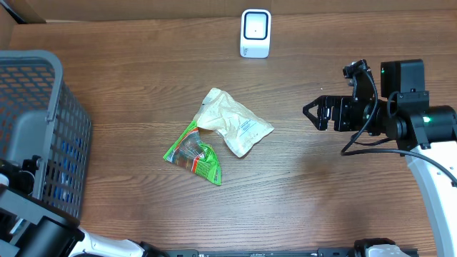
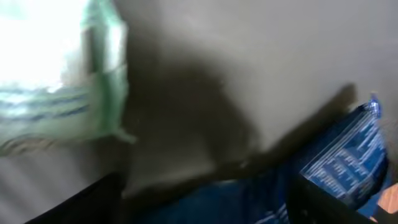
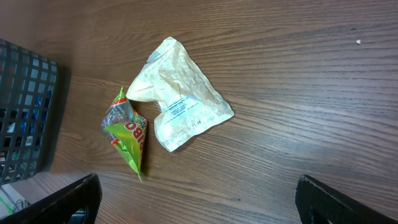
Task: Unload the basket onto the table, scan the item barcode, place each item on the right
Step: 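Reach the left gripper back into the basket among blue packages, then grasp the small blue wrapped packet with the left gripper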
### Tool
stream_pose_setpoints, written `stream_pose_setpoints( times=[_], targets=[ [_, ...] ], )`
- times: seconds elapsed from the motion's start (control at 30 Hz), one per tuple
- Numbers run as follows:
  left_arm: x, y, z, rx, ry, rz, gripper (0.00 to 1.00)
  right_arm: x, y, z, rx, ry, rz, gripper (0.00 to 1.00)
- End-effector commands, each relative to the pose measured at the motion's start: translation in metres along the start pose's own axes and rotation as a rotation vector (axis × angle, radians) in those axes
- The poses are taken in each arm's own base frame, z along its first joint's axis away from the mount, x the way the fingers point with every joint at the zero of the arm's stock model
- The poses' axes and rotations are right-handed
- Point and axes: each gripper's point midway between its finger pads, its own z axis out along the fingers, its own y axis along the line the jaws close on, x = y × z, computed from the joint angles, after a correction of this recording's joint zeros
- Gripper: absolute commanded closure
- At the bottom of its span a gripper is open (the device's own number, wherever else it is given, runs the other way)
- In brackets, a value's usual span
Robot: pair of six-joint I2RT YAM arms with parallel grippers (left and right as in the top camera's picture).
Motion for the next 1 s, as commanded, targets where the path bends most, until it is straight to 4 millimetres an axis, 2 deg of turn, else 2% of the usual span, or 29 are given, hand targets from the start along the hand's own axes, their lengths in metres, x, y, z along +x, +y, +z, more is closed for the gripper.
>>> stream_pose_setpoints(
  times=[0.0, 0.2, 0.4, 0.47, 0.53, 0.7, 0.9, 0.97],
  targets=[
    [0.007, -0.007, 0.022, -0.028, 0.041, 0.105, 0.23, -0.002, 0.005, -0.002, -0.014, -0.005, -0.009, 0.0],
    [0.004, -0.026, 0.022, -0.03, 0.016, 0.162, 0.25, -0.002, 0.005, -0.002, -0.015, -0.004, -0.008, 0.0],
    [-0.015, -0.052, -0.021, 0.028, -0.064, 0.198, 0.25, -0.003, 0.005, -0.002, -0.014, -0.006, -0.01, 0.0],
    [-0.012, -0.069, -0.04, 0.092, -0.082, 0.264, 0.24, -0.004, 0.006, -0.002, -0.016, -0.012, -0.013, 0.0],
    [-0.004, -0.072, -0.044, 0.093, -0.065, 0.29, 0.2, -0.005, 0.006, -0.002, -0.015, -0.015, -0.014, 0.0],
    [0.021, -0.071, -0.027, 0.031, 0.017, 0.35, 0.15, -0.005, 0.006, -0.002, -0.016, -0.017, -0.016, 0.0],
    [0.03, -0.067, -0.008, -0.053, 0.015, 0.401, 0.15, -0.006, 0.005, -0.002, -0.016, -0.016, -0.016, 0.0],
    [0.032, -0.059, 0.003, -0.098, 0.005, 0.401, 0.16, -0.005, 0.005, -0.001, -0.015, -0.013, -0.014, 0.0]
  ],
)
